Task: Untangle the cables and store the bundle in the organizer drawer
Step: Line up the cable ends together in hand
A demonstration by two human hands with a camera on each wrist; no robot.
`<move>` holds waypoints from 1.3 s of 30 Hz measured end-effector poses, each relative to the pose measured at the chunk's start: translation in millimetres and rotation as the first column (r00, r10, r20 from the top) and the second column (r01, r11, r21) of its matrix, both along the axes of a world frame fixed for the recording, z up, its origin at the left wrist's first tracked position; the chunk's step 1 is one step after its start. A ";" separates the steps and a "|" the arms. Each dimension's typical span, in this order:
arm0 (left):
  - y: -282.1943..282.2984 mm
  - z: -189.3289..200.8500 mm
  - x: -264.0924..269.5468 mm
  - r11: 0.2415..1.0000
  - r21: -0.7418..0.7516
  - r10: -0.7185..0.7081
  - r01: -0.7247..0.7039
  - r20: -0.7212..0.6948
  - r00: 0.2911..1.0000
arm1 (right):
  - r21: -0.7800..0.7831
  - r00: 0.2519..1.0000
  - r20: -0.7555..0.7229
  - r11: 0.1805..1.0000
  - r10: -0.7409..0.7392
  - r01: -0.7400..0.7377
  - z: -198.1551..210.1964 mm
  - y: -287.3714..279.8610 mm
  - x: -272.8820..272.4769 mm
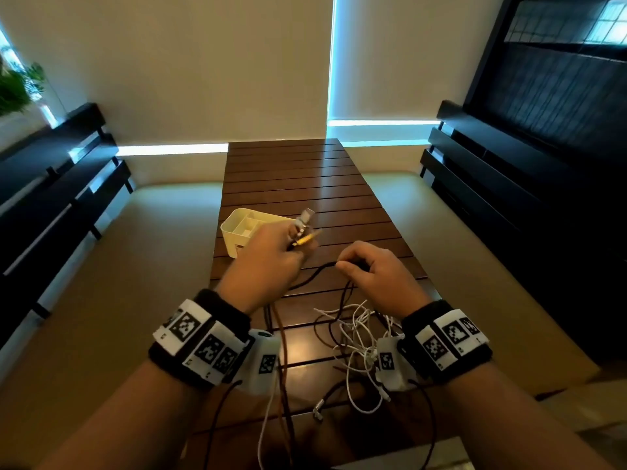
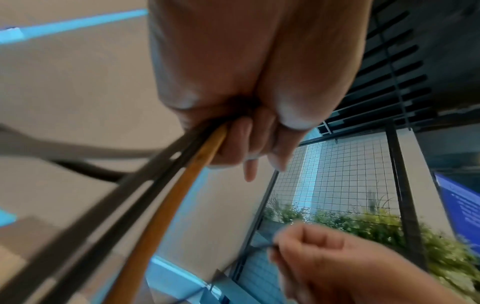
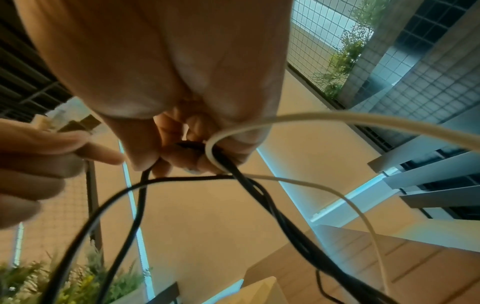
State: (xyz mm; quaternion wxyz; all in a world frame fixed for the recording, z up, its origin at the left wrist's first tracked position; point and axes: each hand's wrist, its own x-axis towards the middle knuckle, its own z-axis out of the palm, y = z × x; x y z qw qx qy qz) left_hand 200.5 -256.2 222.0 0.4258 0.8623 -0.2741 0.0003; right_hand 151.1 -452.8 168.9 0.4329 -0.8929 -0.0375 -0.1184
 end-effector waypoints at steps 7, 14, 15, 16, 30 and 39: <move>-10.1 -12.5 3.5 0.968 -0.052 -0.248 0.244 -0.107 0.963 | 0.039 0.991 0.121 0.997 0.062 -0.068 27.3 5.5 -8.8; -8.4 1.3 0.8 0.942 -0.332 -0.068 0.052 -0.037 0.997 | 0.017 0.998 -0.043 0.999 0.044 -0.044 -6.2 5.9 -9.6; -5.1 6.4 2.4 0.898 -0.439 -0.055 0.009 -0.092 0.994 | -0.012 0.993 -0.118 1.000 0.021 -0.023 -18.5 3.9 -9.6; -1.6 11.8 4.3 0.859 -0.511 -0.046 -0.032 -0.139 0.989 | -0.028 0.983 -0.185 1.000 0.001 -0.006 -30.4 1.6 -10.5; 26.9 -35.3 29.5 0.954 -0.049 0.274 -0.294 -0.244 0.930 | 0.598 0.996 0.057 0.801 -0.071 0.024 15.5 -9.4 -9.1; 11.8 -17.2 7.2 0.965 -0.193 0.188 -0.177 0.038 0.981 | -0.006 0.995 -0.055 0.997 -0.083 0.083 -2.4 -0.3 -3.9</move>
